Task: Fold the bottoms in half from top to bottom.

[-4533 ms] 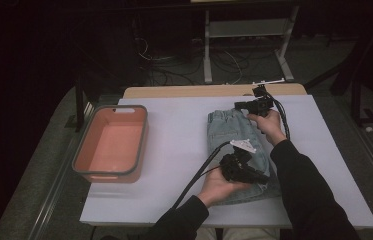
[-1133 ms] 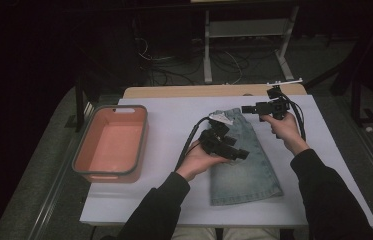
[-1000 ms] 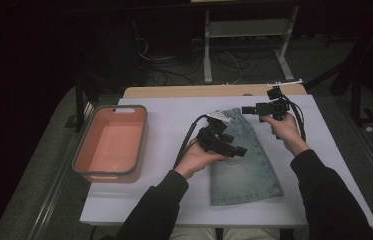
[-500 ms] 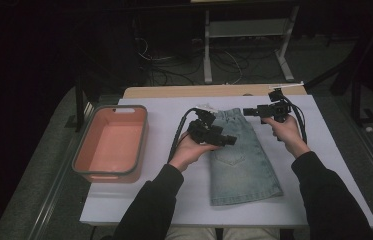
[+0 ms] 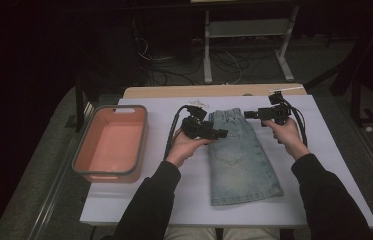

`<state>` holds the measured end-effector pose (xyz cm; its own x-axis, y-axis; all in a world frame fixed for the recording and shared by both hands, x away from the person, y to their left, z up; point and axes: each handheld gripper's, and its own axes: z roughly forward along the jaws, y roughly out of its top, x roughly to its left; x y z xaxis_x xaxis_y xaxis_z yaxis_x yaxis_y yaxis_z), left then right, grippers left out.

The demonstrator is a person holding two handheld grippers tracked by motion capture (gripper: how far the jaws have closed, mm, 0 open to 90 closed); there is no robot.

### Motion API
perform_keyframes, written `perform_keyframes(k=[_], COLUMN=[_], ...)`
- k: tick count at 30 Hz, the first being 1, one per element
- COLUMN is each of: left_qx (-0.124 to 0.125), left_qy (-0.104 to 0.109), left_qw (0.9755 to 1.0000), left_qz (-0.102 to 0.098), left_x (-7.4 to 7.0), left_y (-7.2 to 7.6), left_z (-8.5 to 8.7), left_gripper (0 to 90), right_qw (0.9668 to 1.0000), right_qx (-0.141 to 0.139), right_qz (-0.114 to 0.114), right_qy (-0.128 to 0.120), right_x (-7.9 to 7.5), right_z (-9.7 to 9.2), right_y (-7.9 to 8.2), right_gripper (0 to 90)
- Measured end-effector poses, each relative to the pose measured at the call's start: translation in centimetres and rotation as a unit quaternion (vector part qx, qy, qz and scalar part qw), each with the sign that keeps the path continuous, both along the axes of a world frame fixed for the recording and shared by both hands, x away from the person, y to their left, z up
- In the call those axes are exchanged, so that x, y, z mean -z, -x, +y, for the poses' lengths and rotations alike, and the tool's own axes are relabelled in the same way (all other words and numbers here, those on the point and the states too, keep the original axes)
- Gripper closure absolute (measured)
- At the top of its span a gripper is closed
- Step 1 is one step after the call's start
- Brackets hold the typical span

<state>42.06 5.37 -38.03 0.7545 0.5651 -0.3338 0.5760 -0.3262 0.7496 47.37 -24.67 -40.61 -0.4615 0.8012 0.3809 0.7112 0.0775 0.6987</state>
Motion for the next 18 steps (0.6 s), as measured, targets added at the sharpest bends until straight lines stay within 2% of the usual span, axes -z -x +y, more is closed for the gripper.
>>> perform_keyframes(k=[4, 11, 14, 18], left_qx=[-0.013, -0.041, -0.050, -0.066], left_qy=[0.013, 0.015, 0.010, 0.010], left_qw=[0.9998, 0.9990, 0.9986, 0.9975], left_qz=[0.012, 0.014, 0.015, 0.023], left_x=[0.6, 1.6, 2.2, 2.9], left_y=[-0.7, -1.7, -2.1, -2.5], left_z=[0.3, 0.5, 0.6, 0.6], left_gripper=[25.7, 25.8, 25.8, 25.8], right_qw=[1.0000, 0.9999, 0.9998, 0.9997], right_qx=[0.003, 0.005, 0.004, 0.004], right_qz=[0.004, 0.009, 0.015, 0.020], right_qy=[0.003, 0.007, 0.011, 0.013], right_x=[0.4, 1.1, 1.4, 1.8], right_z=[-0.1, 0.1, 0.2, 0.3], right_y=[-0.1, -0.2, -0.2, -0.1], right_gripper=[17.6, 17.5, 17.6, 17.7])
